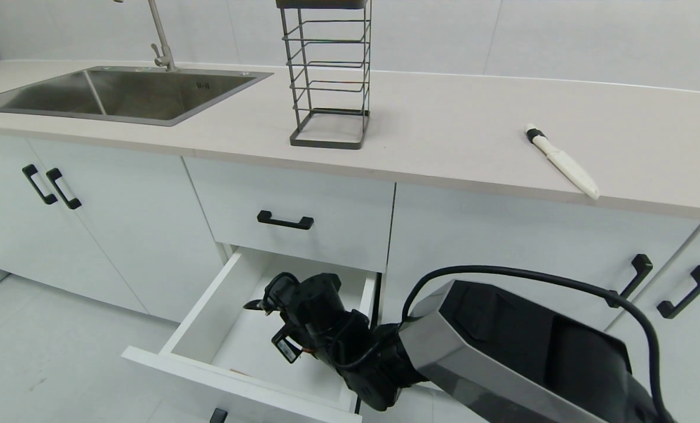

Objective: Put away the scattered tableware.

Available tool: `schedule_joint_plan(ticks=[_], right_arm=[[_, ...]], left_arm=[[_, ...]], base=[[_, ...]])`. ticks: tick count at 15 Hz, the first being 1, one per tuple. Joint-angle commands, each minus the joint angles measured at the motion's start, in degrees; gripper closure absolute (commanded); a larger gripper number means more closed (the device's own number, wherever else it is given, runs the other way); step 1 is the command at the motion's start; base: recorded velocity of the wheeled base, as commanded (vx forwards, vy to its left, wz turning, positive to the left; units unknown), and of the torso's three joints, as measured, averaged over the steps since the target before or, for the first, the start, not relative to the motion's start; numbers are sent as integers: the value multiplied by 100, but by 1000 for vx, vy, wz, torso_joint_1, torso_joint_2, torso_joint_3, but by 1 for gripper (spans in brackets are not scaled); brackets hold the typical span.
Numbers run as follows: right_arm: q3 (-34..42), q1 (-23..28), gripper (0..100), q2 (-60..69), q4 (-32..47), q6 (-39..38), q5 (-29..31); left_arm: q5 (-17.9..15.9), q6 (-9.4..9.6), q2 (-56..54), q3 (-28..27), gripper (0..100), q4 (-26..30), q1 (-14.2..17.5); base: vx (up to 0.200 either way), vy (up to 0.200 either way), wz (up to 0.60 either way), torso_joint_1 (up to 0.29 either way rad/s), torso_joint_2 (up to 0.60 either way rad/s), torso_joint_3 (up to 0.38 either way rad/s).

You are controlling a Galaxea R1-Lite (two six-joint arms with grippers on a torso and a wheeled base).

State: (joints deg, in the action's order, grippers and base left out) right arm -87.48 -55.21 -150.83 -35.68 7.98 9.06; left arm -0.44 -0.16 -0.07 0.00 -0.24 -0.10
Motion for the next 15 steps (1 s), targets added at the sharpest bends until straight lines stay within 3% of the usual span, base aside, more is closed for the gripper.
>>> schedule_joint_plan(ticks=[1,15], right_arm=[[-208,2,100,-201,9,1,0],[-349,-51,100,-280,501,1,-44]], left_arm=[[0,-2,7,0,0,-2,1],[0,-2,7,0,0,-2,1]], base=[[0,0,0,0,0,0],[0,0,0,0,0,0]])
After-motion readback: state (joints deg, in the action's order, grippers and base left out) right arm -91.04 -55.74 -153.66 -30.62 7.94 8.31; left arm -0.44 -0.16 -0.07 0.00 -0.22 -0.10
